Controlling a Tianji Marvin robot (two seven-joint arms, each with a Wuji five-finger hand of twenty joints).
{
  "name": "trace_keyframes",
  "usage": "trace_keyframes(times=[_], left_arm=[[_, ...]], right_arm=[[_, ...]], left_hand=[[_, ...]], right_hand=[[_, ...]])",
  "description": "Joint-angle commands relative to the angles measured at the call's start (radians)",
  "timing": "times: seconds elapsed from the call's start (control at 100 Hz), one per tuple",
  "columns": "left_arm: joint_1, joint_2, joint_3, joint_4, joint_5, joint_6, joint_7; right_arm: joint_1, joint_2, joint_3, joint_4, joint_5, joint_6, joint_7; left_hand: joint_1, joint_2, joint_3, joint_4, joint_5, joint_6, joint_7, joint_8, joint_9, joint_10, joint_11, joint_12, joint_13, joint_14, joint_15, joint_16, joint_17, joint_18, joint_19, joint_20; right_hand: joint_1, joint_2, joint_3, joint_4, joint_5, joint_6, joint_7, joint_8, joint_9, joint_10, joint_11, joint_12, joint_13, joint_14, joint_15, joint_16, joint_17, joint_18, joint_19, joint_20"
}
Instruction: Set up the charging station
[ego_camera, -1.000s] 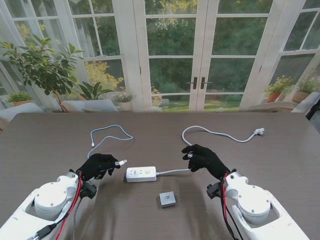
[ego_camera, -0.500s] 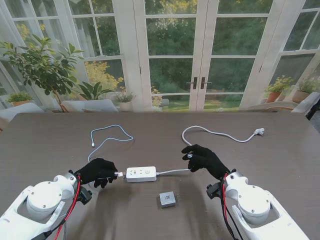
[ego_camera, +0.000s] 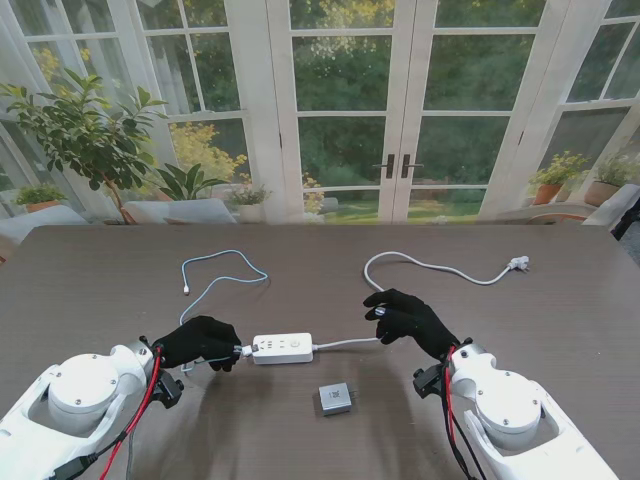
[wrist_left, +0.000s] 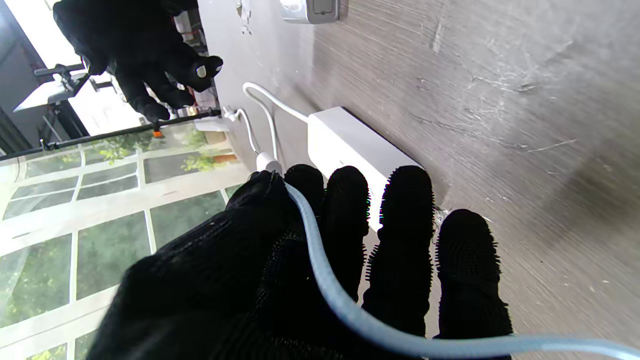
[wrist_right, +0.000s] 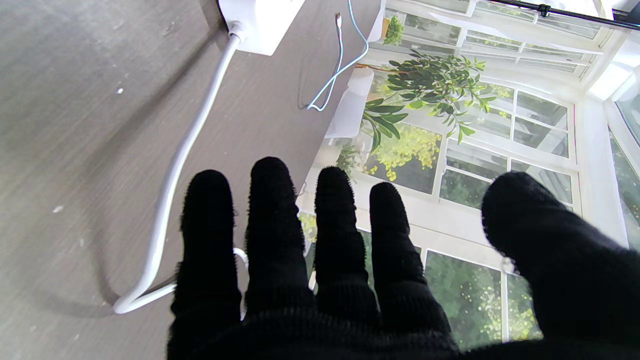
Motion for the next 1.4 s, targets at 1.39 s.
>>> trace_keyframes(times=[1.39], left_arm=[[-0.042,-0.025,0.089,0.066,0.134,-0.150,0.164]], right_arm=[[-0.006,-0.003,-0.002,-0.001,0.014,0.005,0.027]], left_hand=[[-0.410,-0.459,0.261,0.094,0.172,-0.139,-0.270,-0.106,0.248,-0.177,0.556,0.018,0.410,-0.208,1.101,-0.061,0.787,-0.538,0.890,0.375]], right_hand=[[-0.007,0.010,-0.001,0.020,-0.013,0.001,-0.057,-0.002,0.013,0.007,-0.013,0.006,0.025,0.000,0.015,-1.077,0.009,0.017,-0.023,0.015]])
